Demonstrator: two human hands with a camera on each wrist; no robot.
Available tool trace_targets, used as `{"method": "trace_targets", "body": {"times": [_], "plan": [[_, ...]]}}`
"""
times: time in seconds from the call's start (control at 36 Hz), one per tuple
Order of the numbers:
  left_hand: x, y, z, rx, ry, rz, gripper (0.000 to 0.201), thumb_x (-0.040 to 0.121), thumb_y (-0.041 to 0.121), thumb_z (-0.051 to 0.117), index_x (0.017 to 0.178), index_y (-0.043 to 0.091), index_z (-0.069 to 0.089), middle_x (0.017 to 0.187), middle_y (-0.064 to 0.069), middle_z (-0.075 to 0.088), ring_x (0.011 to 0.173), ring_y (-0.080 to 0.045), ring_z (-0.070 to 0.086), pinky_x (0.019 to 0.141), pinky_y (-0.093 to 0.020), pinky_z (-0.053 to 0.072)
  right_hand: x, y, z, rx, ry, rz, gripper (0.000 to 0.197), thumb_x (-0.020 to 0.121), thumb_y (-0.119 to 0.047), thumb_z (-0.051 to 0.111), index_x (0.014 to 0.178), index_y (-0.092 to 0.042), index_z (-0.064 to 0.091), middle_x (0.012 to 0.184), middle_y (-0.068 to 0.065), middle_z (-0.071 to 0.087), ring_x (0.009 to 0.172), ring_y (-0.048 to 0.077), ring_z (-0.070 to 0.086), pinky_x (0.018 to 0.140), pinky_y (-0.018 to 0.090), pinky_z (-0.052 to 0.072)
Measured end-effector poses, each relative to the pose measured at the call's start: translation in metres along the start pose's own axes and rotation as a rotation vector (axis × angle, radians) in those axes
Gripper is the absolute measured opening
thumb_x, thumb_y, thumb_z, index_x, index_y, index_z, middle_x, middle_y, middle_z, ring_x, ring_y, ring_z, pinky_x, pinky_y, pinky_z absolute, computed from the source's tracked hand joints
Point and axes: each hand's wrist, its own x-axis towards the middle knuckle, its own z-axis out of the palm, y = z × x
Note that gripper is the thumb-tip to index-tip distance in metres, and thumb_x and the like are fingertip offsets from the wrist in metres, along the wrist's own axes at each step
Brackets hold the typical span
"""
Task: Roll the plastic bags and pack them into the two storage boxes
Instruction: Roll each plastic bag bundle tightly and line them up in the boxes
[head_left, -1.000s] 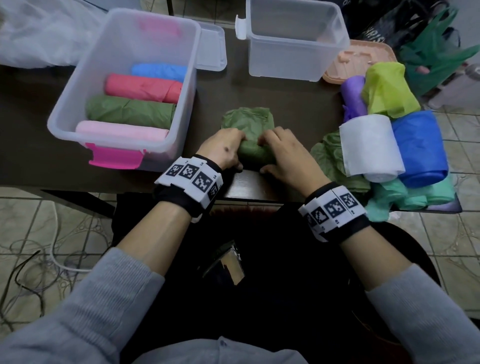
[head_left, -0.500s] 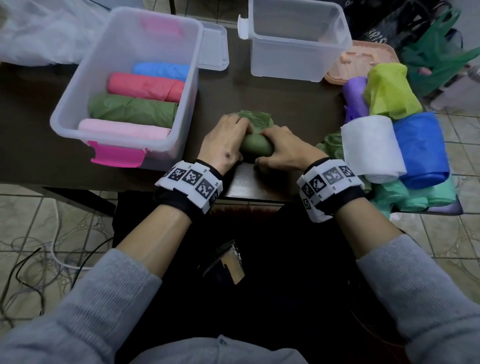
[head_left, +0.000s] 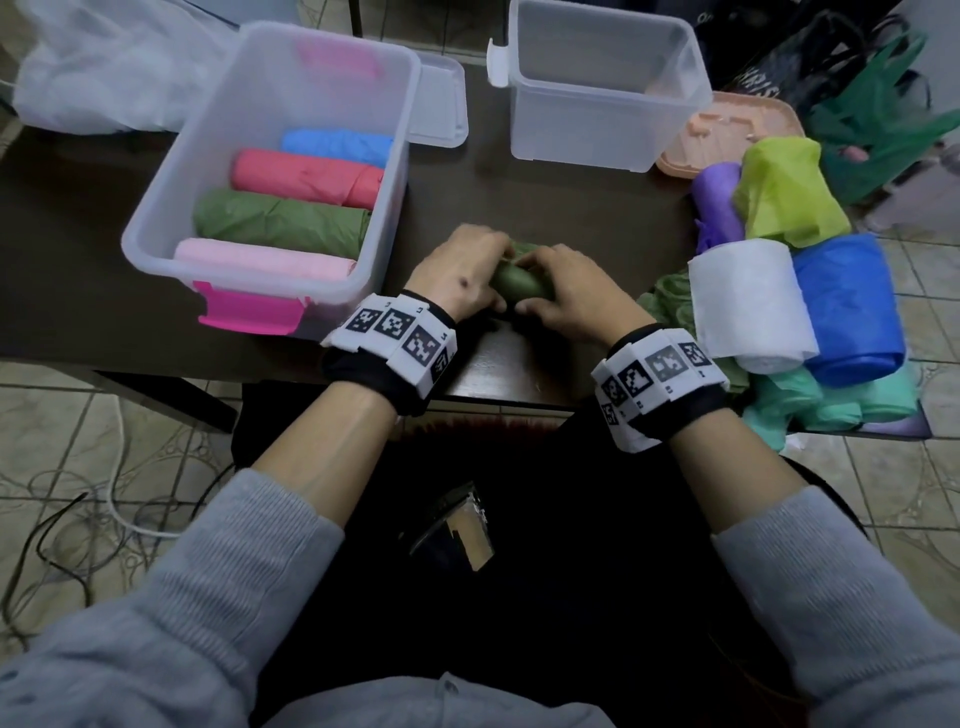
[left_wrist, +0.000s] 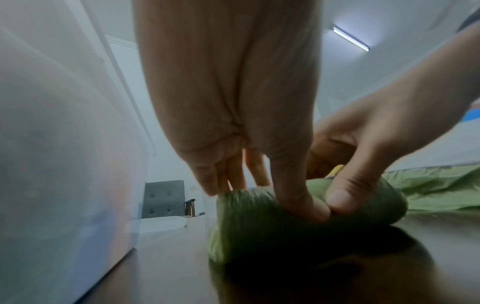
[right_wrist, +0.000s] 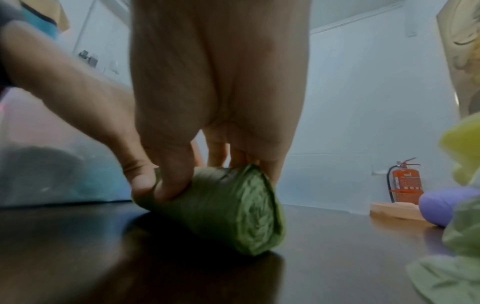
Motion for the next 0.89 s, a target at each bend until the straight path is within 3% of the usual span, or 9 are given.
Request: {"method": "trace_targets", "body": {"times": [0.06,0.14,0.22,0.28,0.42,0.53,0.64,0.81,0.89], "plan": [[-0.001,-0.002,0.003,0.013,0.047,0.018,0.053,0.075,0.016,0.076,0.125,0.013,0.057,0.126,-0.010,0.047,0.122,-0.025,0.038,0.094,-0.032,0.036,0.000,0.001,-0.004,0.038,-0.033,-0.001,0.051,0.086,-0.024,0.066,0.132,-0.011,0.048,0.129,0.015,0.050,0.121,0.029,0.046,0.098,0.028,0.032],[-0.002,-0.003,0.005,0.010,0.052,0.011,0.050,0.076,0.017,0.075,0.124,0.015,0.060,0.120,-0.013,0.053,0.120,-0.028,0.042,0.093,-0.035,0.038,0.002,0.006,-0.008,0.076,-0.093,0.002,0.050,0.085,-0.026,0.067,0.131,-0.015,0.051,0.127,0.009,0.054,0.118,0.024,0.050,0.089,0.021,0.034],[-0.003,-0.004,0.004,-0.015,0.043,-0.018,0.050,0.072,0.016,0.077,0.120,0.017,0.062,0.117,-0.013,0.057,0.115,-0.029,0.048,0.091,-0.032,0.039,0.007,0.009,-0.014,0.121,-0.173,0.056,0.055,0.076,-0.038,0.075,0.124,-0.022,0.054,0.122,0.002,0.054,0.114,0.018,0.051,0.093,0.027,0.040],[-0.004,-0.004,0.003,-0.053,0.047,-0.040,0.050,0.069,0.016,0.078,0.116,0.019,0.063,0.116,-0.011,0.060,0.110,-0.028,0.054,0.091,-0.032,0.043,0.010,0.007,-0.018,0.062,-0.187,0.091,0.070,0.066,-0.048,0.079,0.126,-0.024,0.050,0.124,0.001,0.044,0.118,0.016,0.039,0.099,0.034,0.037],[-0.005,-0.005,0.005,-0.095,0.066,-0.063,0.049,0.068,0.016,0.079,0.114,0.020,0.064,0.116,-0.010,0.061,0.107,-0.027,0.057,0.089,-0.031,0.046,0.016,0.000,-0.007,0.007,-0.201,0.098,0.115,0.056,-0.054,0.083,0.147,-0.024,0.018,0.142,0.006,0.030,0.133,0.024,0.023,0.109,0.043,0.027],[-0.005,-0.005,0.005,-0.071,0.062,-0.063,0.049,0.070,0.017,0.078,0.116,0.021,0.064,0.116,-0.011,0.060,0.108,-0.028,0.055,0.087,-0.029,0.041,0.018,-0.001,0.005,-0.107,-0.159,0.097,0.100,0.055,-0.063,0.079,0.134,-0.019,0.036,0.131,0.004,0.043,0.123,0.024,0.032,0.101,0.039,0.029],[-0.005,-0.004,0.005,-0.044,0.059,-0.048,0.050,0.072,0.017,0.077,0.121,0.020,0.063,0.120,-0.012,0.059,0.113,-0.027,0.053,0.090,-0.029,0.040,0.013,-0.002,0.004,-0.112,-0.132,0.048,0.076,0.069,-0.062,0.069,0.121,-0.013,0.045,0.121,0.008,0.044,0.117,0.025,0.037,0.097,0.040,0.033],[-0.008,-0.005,0.001,-0.113,0.039,-0.064,0.050,0.069,0.014,0.079,0.117,0.021,0.066,0.117,-0.009,0.063,0.113,-0.024,0.057,0.095,-0.028,0.044,-0.004,-0.001,0.013,-0.102,-0.075,-0.081,0.065,0.087,-0.050,0.057,0.136,-0.012,0.037,0.130,0.011,0.044,0.121,0.026,0.039,0.101,0.041,0.036],[-0.010,-0.005,-0.005,-0.203,0.024,-0.078,0.049,0.069,0.010,0.080,0.116,0.016,0.068,0.114,-0.005,0.067,0.110,-0.015,0.059,0.091,-0.014,0.040,-0.011,-0.003,0.017,-0.108,-0.037,-0.072,0.060,0.092,-0.045,0.051,0.138,-0.011,0.036,0.132,0.012,0.044,0.122,0.027,0.039,0.101,0.043,0.036]]}}
